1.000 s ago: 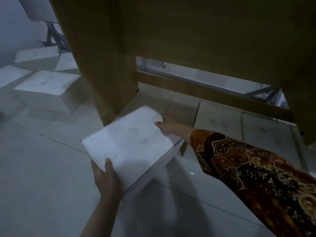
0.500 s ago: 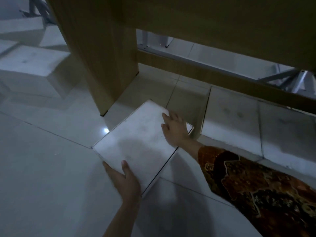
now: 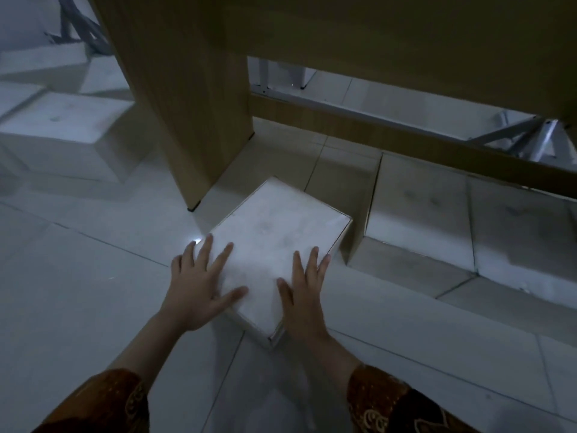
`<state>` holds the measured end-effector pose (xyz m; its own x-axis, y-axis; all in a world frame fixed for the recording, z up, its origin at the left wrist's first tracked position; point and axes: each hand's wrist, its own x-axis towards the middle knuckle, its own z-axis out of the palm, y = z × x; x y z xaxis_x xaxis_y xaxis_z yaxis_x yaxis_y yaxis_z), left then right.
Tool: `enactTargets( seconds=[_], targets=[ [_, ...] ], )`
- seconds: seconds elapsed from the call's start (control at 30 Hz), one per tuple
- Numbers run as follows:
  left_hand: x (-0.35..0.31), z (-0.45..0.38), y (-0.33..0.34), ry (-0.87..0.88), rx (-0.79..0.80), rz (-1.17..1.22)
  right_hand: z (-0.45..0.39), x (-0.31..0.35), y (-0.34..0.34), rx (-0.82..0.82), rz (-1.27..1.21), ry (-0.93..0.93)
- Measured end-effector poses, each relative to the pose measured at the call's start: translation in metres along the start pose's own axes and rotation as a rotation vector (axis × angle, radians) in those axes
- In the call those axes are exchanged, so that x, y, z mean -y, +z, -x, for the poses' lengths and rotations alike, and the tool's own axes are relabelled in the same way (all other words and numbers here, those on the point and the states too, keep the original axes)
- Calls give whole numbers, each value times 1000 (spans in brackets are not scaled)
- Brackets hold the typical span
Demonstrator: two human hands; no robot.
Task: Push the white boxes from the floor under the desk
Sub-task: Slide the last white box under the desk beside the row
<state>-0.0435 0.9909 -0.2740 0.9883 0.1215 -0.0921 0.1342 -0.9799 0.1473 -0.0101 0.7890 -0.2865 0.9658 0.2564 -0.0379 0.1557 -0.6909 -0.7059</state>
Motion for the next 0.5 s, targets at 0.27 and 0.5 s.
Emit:
enactTargets(
  seconds=[0.27,0.5],
  targets=[
    [-41,-8,14,160,-14,27,-13,-15,-40,51,308,-108],
    [-102,-47,25,90,-125,-14,7,-37,-40,103,623,-190]
  ],
)
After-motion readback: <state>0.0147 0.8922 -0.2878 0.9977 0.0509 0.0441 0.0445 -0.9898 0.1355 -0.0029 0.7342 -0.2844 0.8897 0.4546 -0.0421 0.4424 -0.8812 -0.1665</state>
